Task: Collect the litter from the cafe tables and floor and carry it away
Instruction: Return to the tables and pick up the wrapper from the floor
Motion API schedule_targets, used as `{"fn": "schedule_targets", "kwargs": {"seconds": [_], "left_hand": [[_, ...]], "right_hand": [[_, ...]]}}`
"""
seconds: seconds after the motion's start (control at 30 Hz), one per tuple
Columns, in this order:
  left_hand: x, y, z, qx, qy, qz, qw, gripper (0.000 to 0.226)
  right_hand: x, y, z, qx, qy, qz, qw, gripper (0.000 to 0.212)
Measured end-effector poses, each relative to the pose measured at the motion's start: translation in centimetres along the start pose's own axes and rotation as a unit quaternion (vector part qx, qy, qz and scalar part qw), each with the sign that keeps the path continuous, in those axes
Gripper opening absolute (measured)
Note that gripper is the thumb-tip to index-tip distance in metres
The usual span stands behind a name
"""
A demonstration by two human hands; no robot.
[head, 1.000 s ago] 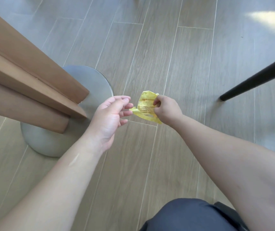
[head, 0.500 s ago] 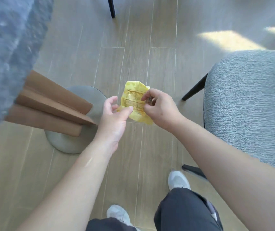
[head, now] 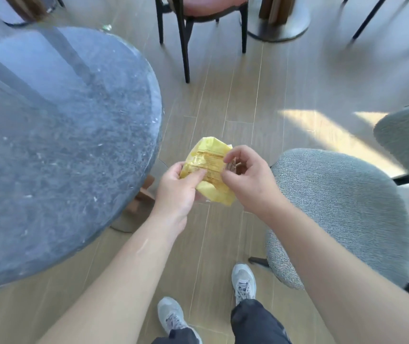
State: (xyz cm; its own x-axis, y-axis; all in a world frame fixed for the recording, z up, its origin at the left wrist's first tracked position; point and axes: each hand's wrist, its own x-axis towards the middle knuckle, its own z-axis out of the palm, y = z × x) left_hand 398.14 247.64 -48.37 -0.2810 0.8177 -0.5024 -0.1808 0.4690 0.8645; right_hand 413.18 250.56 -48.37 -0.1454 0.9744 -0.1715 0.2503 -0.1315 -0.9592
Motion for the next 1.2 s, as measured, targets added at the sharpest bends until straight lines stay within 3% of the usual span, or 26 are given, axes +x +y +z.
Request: {"fn": "schedule_targets", "kwargs": {"seconds": [0.17, 0.43, 0.8, 1.2], "left_hand": [[-4.2, 5.2, -2.2, -0.039, 0.056, -0.003, 0.998, 0.011], [-11.6, 9.4, -9.3, -0.094, 0.184, 0.011, 0.978, 0.011], [-23.5, 8.8, -22.9, -0.098, 0.325, 0.061, 0.939, 0.009], [-39.2, 2.3, -41.1, -0.125, 0.428, 0.068, 0.892, 0.009]], "right_hand": [[-1.3, -6.4, -1.4, 0.061, -0.042, 0.004, 0.997, 0.014], [-3.6, -13.9, 2.3, 0.038, -0.143, -0.003, 0.989, 0.015], [-11.3, -20.5, 15.2, -0.005, -0.314, -0.065, 0.947, 0.011], [-27.2, -24.4, 32.5, -0.028, -0.42, -0.088, 0.903, 0.009]]}}
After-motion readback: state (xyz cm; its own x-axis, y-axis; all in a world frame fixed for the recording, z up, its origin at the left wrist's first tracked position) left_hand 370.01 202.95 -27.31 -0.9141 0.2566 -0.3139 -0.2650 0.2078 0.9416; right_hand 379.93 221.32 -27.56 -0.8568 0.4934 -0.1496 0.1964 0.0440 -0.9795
